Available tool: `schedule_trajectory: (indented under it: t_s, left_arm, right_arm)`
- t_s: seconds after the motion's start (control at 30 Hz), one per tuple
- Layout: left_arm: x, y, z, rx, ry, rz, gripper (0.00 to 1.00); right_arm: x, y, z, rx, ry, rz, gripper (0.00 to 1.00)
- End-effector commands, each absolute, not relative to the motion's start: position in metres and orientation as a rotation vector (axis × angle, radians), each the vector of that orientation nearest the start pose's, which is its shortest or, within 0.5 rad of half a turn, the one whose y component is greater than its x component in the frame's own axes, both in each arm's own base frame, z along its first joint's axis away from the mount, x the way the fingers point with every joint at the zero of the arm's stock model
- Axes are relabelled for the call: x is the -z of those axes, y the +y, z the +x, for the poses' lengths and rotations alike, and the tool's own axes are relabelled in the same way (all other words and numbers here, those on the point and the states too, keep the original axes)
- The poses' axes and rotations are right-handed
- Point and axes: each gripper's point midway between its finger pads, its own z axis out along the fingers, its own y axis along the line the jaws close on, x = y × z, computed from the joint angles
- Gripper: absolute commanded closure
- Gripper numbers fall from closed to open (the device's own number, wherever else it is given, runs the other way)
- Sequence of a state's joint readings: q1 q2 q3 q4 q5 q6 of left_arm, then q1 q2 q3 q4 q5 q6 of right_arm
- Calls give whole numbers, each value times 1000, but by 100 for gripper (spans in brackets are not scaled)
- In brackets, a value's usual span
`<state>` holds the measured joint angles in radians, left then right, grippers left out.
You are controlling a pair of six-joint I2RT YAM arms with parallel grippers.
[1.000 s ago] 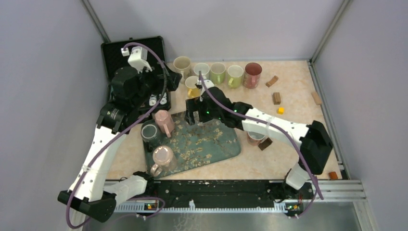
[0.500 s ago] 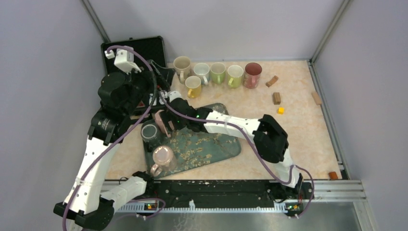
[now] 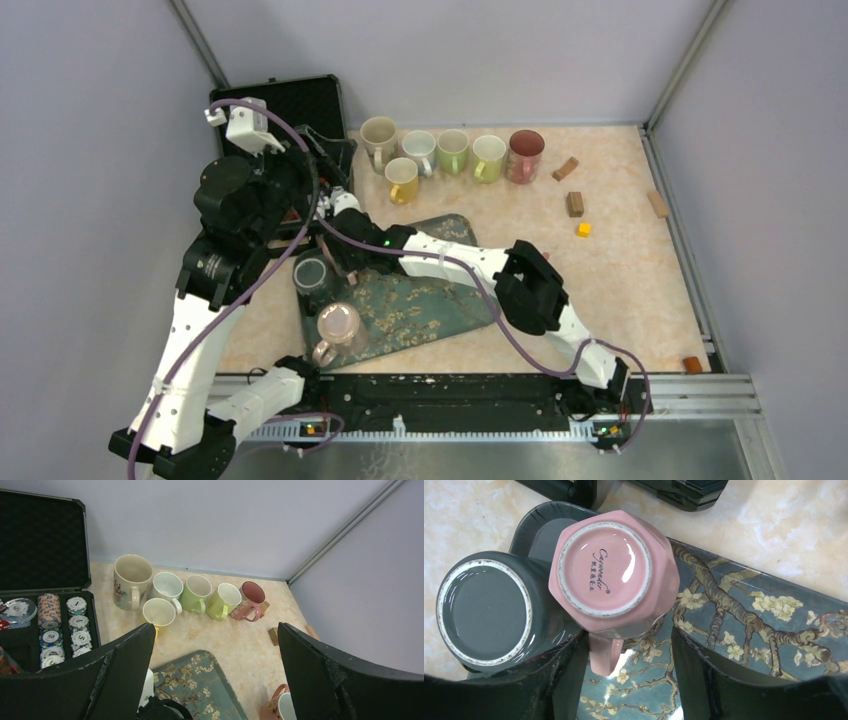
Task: Turn the mug right side up
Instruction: Move the cup to the tray.
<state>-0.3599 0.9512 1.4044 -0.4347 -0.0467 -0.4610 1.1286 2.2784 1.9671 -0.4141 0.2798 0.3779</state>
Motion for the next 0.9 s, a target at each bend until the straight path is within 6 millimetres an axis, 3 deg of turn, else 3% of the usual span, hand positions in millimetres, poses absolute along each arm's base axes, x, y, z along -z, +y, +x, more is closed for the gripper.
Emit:
schedule_trajectory:
  t_s: [0.0, 0.23, 0.57, 0.87]
  left_arm:
    - [-484, -115, 283, 613, 1490, -111, 1]
    - [-479, -118, 286, 621, 1501, -110, 1]
    - [-476, -121, 288, 631, 1511, -100, 1]
    - [-474, -124, 290, 644, 1520, -100, 1]
  right_arm:
    - [-109, 535, 291, -431, 2180, -698, 41]
    - [-103, 528, 292, -397, 2186, -692, 52]
    - [-106, 541, 285, -481, 2159, -756, 64]
    - [-97, 542, 283, -476, 2175, -794, 67]
